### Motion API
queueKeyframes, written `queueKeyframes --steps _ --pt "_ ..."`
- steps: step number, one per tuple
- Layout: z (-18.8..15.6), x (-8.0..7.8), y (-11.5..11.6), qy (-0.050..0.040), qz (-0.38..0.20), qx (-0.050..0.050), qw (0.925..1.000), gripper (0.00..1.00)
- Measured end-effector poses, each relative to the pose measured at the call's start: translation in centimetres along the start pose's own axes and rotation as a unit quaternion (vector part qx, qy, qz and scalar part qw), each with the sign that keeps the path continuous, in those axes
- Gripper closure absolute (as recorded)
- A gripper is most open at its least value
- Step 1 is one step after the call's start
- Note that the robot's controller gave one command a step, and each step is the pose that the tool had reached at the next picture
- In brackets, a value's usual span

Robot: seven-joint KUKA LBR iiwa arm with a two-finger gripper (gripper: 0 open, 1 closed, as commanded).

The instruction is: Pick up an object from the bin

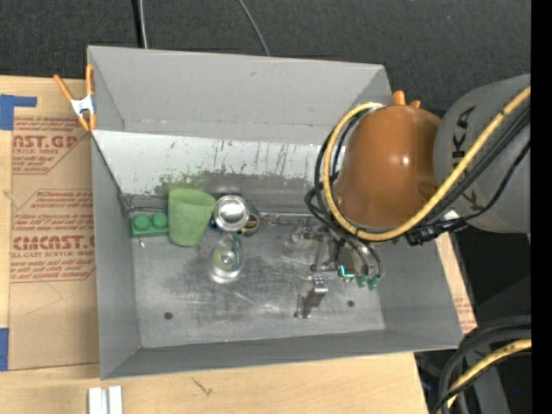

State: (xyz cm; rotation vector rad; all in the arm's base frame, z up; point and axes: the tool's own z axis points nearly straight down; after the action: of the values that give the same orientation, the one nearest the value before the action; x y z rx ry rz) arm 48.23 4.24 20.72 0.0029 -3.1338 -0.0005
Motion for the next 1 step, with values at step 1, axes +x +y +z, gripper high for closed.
queueKeyframes --steps 1 --pt "8.8 -1.79 -3.97 -0.0005 0.029 0.0 0.9996 0.0"
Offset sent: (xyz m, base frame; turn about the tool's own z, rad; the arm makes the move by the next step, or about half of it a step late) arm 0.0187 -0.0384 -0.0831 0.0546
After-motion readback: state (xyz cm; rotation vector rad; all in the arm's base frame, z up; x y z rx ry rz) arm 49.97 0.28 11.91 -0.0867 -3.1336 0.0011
